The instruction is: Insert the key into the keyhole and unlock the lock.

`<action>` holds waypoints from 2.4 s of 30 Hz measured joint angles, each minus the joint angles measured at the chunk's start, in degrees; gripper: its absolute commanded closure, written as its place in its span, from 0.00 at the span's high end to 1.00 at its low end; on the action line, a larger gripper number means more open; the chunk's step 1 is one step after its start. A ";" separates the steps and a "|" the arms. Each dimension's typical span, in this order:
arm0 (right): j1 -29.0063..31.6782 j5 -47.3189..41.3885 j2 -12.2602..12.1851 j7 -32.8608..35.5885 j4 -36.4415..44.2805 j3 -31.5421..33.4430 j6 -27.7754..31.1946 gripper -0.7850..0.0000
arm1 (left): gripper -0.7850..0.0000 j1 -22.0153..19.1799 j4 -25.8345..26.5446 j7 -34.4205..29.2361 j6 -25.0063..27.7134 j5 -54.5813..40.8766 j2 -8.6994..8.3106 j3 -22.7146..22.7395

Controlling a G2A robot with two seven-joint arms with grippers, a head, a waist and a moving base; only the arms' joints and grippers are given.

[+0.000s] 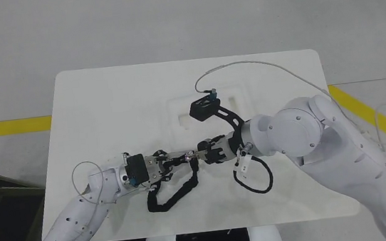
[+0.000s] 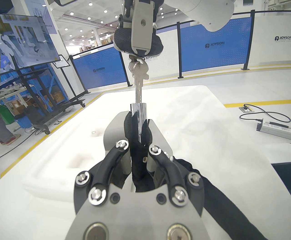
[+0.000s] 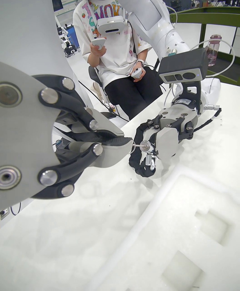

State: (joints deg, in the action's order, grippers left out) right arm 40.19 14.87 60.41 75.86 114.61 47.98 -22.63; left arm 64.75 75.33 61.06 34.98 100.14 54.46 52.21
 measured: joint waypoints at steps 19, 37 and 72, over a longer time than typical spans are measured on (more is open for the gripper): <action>0.85 0.54 -0.41 0.50 0.28 0.69 -0.26 0.12 | 0.00 0.03 -0.14 0.36 0.00 0.37 0.13 0.14; -1.15 0.73 0.30 0.23 -0.74 -1.69 -0.84 0.00 | 0.00 0.18 0.37 -0.16 0.00 1.07 0.15 0.33; -3.54 0.93 1.76 -0.39 -2.14 -4.72 -1.91 0.47 | 0.00 0.79 1.03 -0.40 -0.17 1.04 0.11 1.10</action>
State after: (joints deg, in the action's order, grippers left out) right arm 36.65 15.79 62.16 75.47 112.46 43.26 -24.54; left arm 65.54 76.36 60.67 34.81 101.17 54.57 53.31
